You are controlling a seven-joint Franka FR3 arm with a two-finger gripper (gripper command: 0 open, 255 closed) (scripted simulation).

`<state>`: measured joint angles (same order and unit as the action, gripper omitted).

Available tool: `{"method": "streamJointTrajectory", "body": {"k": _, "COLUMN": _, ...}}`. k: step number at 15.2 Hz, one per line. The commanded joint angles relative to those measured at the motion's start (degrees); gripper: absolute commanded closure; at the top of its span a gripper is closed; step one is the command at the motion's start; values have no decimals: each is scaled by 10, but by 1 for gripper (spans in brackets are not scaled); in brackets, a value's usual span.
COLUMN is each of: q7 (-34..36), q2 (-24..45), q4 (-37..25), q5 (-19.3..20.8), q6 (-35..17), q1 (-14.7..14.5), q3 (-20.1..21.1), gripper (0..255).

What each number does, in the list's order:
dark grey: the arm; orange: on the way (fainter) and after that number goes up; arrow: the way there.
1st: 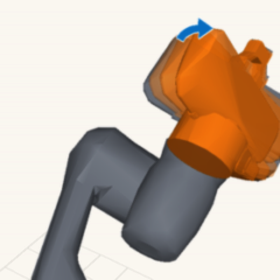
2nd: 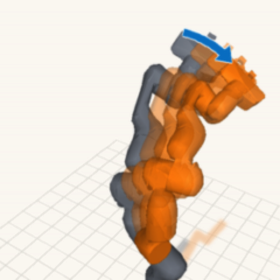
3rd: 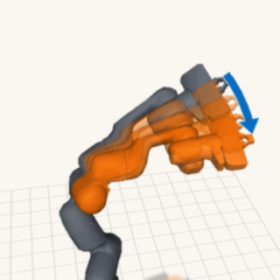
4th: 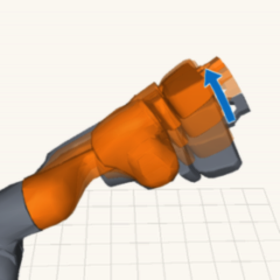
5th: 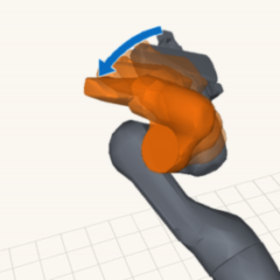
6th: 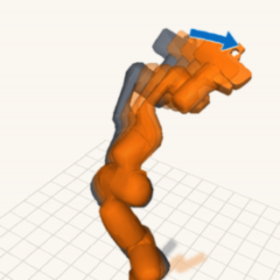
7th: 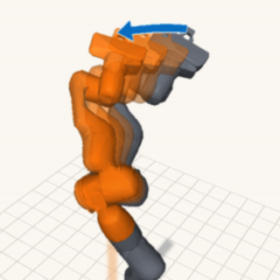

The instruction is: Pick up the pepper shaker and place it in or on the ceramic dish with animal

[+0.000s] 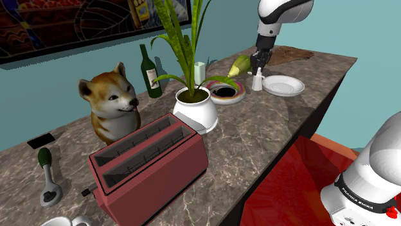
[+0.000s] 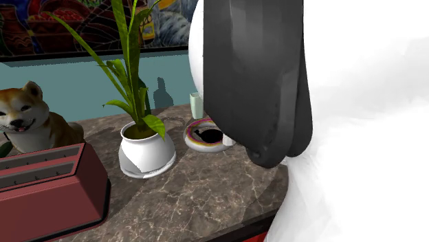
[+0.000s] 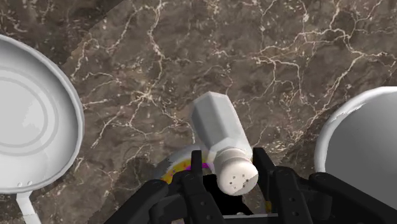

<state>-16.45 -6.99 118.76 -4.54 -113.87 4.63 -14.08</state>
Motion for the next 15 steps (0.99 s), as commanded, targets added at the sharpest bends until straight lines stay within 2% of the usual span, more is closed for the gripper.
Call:
{"method": "streamJointTrajectory", "body": {"k": 1, "q7": 1, "q2": 36, "q4": -47, "q5": -9, "q6": 13, "q1": -3, "q3": 1, "gripper": 255}}
{"method": "streamJointTrajectory", "body": {"k": 6, "q7": 9, "q2": 145, "q4": -196, "q5": -34, "q6": 54, "q1": -8, "q3": 6, "gripper": 255}}
{"method": "streamJointTrajectory", "body": {"k": 10, "q7": 17, "q2": 241, "q4": -339, "q5": -53, "q6": 103, "q1": -4, "q3": 12, "gripper": 255}}
{"method": "streamJointTrajectory", "body": {"k": 13, "q7": 27, "q2": 327, "q4": -475, "q5": -67, "q6": 154, "q1": 5, "q3": 17, "gripper": 255}}
{"method": "streamJointTrajectory", "body": {"k": 14, "q7": 34, "q2": 378, "q4": -560, "q5": -74, "q6": 187, "q1": 12, "q3": 20, "gripper": 255}}
{"method": "streamJointTrajectory", "body": {"k": 15, "q7": 33, "q2": 376, "q4": -549, "q5": -74, "q6": 178, "q1": 12, "q3": 21, "gripper": 255}}
